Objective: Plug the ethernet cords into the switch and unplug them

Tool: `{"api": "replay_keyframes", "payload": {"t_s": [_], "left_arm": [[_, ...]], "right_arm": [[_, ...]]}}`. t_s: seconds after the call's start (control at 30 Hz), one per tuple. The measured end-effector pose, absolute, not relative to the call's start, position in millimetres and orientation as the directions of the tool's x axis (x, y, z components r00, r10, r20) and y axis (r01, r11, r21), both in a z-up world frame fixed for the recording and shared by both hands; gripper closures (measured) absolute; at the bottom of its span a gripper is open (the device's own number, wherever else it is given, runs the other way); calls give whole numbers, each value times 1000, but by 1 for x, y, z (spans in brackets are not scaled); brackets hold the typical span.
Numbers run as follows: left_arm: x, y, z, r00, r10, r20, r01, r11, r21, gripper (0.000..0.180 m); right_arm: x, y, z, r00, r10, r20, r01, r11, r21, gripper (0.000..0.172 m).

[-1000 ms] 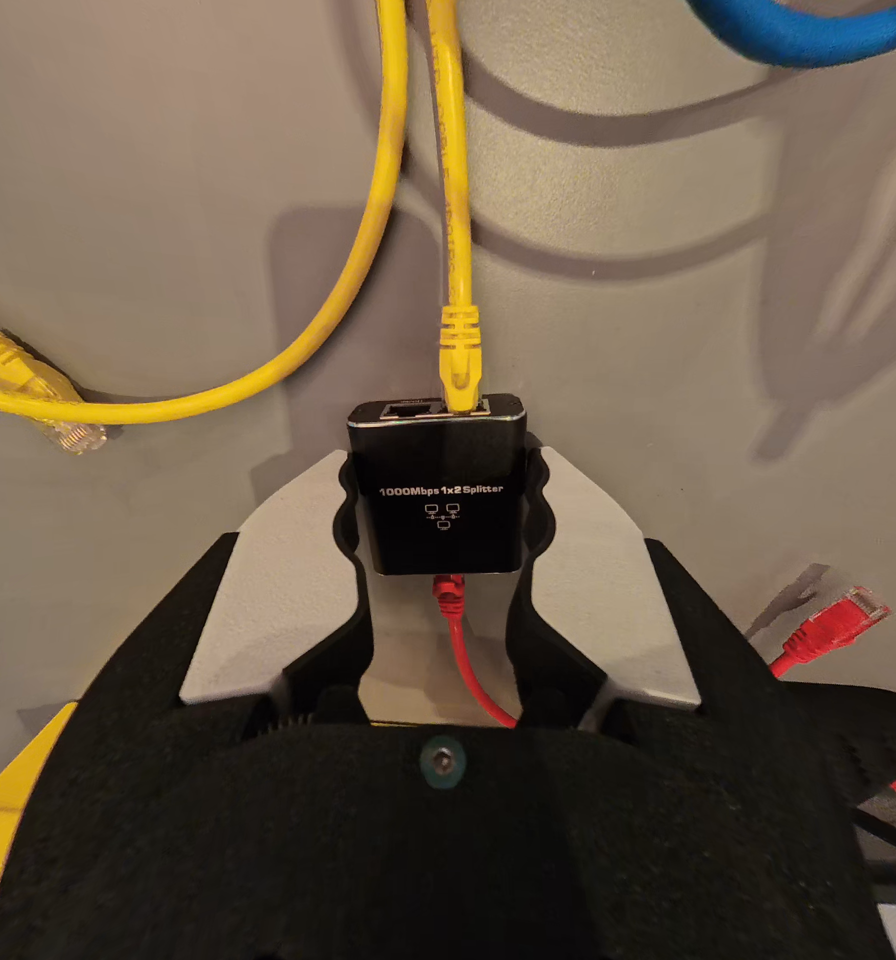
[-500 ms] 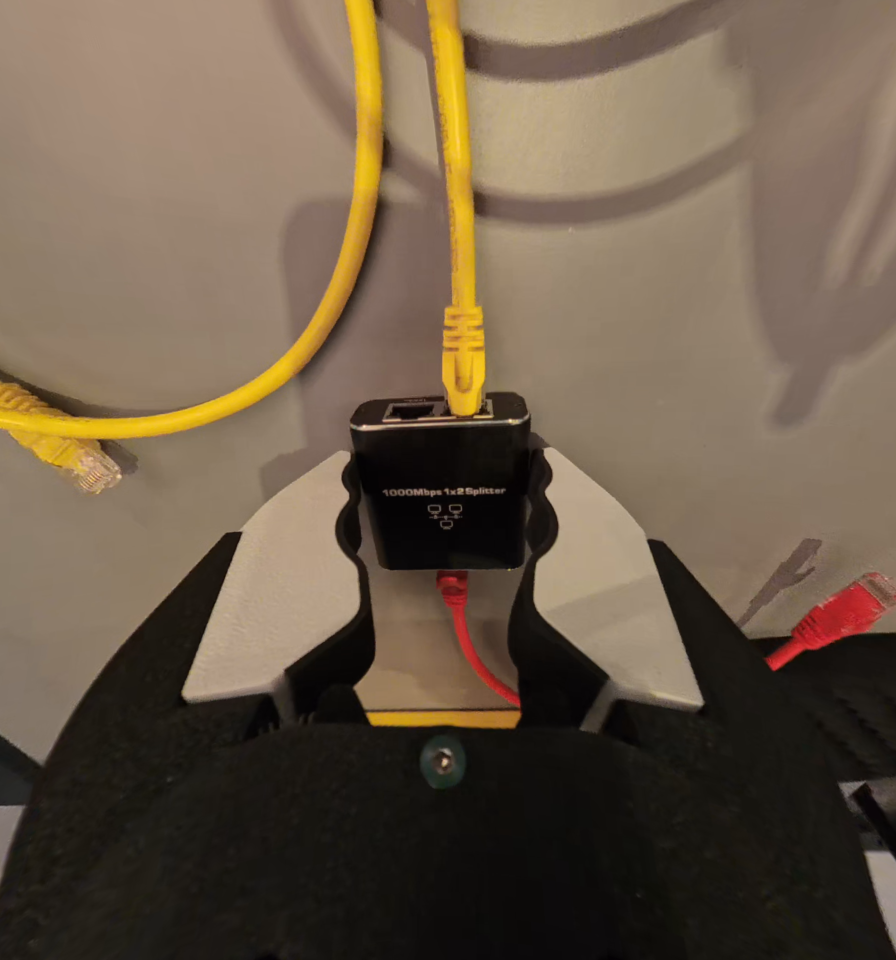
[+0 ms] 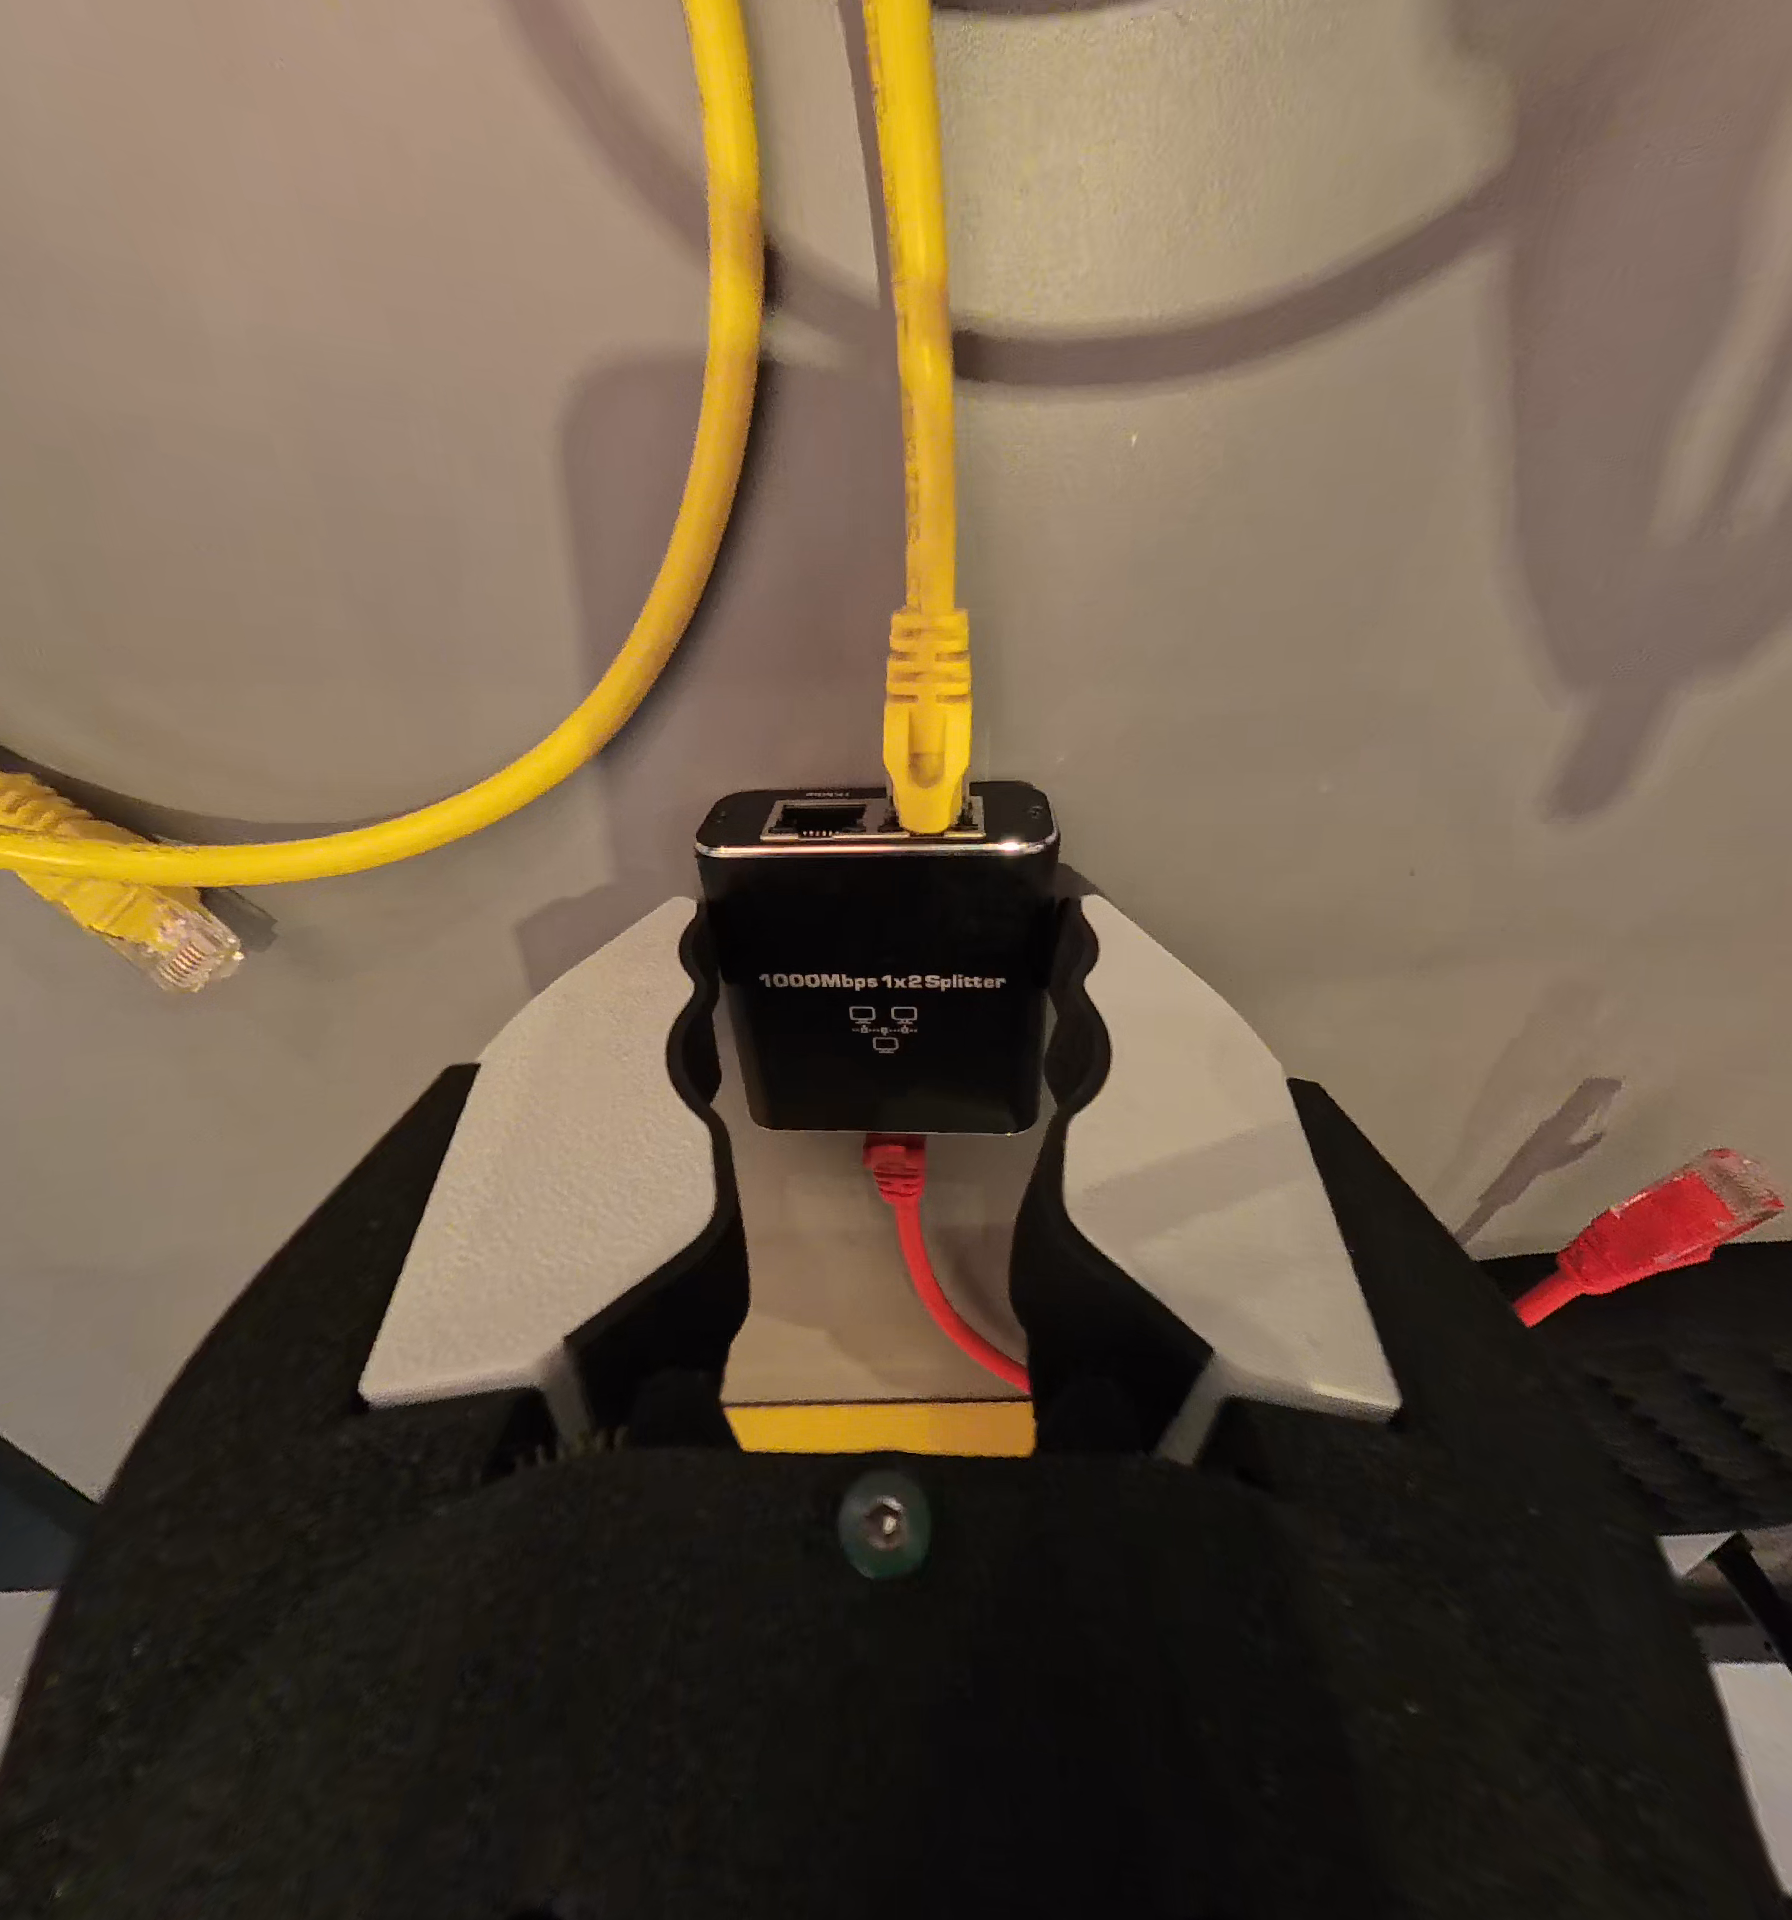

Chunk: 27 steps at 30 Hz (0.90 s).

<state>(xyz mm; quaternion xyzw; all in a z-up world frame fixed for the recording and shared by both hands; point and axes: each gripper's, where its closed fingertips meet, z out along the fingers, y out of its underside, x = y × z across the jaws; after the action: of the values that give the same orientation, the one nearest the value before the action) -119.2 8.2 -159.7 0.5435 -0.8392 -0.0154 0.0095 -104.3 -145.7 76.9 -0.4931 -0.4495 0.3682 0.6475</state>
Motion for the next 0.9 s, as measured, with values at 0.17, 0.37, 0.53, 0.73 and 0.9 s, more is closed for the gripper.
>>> {"api": "replay_keyframes", "payload": {"t_s": [0.17,0.37,0.53,0.73,0.9], "left_arm": [[-120,12,-159,-407,-913,-15,-913,406,34,119],[-117,23,-149,-442,-892,-96,-897,442,25,119],[-113,30,-134,-465,-874,-140,-885,464,37,119],[-104,39,-98,-446,-866,-226,-884,465,-40,119],[-106,45,-63,-398,-866,-303,-880,454,-141,119]], "right_arm": [[-104,-147,77,322,921,220,-30,242,-970,158],[-103,-149,79,327,916,233,-27,255,-966,158],[-100,-151,81,334,912,236,-34,262,-964,158],[-97,-148,79,340,914,224,-33,249,-968,158],[-102,-139,68,329,925,189,-19,206,-978,158]]}}
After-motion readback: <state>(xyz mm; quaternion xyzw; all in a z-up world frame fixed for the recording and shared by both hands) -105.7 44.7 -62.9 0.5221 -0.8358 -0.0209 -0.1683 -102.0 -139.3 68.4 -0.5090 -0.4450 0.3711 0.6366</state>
